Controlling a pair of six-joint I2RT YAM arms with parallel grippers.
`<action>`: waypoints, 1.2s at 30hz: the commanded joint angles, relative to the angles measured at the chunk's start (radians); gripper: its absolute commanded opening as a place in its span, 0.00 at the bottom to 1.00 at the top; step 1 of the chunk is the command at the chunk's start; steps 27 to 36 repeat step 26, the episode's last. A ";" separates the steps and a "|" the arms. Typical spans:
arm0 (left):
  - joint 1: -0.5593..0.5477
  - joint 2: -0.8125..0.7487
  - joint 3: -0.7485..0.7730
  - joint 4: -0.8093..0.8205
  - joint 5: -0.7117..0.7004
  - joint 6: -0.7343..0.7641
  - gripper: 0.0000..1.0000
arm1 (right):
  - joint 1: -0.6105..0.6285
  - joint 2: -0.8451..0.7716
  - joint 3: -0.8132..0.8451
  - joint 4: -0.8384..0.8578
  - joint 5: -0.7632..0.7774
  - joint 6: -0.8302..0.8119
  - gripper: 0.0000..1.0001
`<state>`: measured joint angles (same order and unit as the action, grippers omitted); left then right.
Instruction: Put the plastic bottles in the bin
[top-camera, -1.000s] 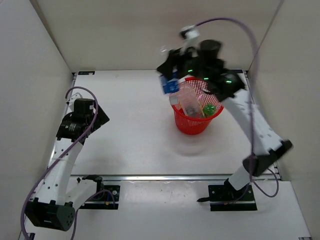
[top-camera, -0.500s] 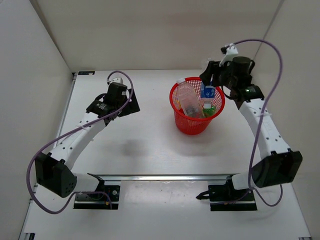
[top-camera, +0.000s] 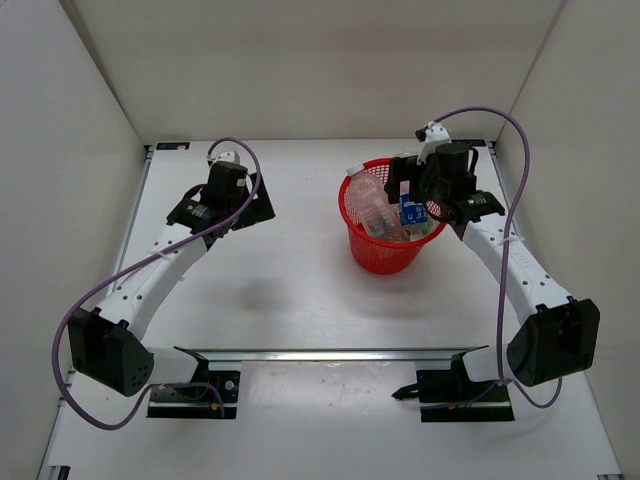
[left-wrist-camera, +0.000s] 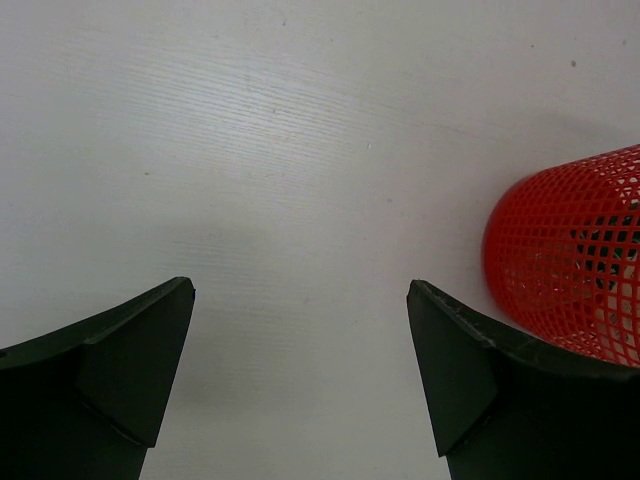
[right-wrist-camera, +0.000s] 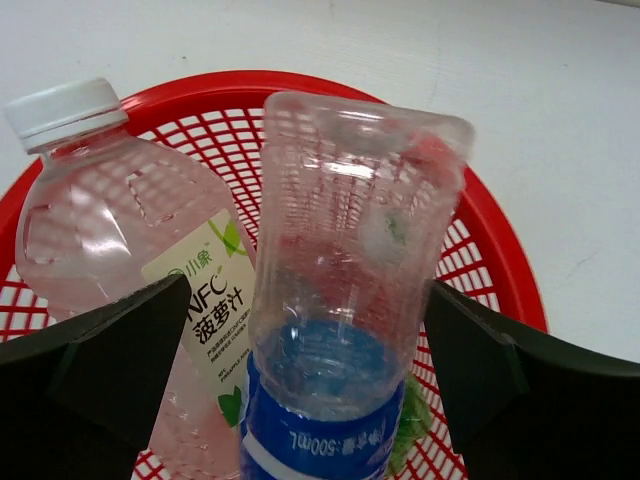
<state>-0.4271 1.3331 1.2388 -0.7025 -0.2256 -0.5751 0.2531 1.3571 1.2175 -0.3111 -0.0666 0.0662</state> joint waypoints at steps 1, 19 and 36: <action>0.014 -0.045 0.014 -0.011 -0.005 0.008 0.99 | 0.018 -0.027 0.045 0.023 0.040 -0.012 0.99; 0.206 -0.244 -0.116 0.012 -0.115 0.083 0.99 | -0.445 -0.459 0.169 -0.759 0.285 0.067 1.00; 0.203 -0.270 -0.113 -0.008 -0.121 0.084 0.98 | -0.482 -0.493 0.047 -0.763 0.297 0.101 1.00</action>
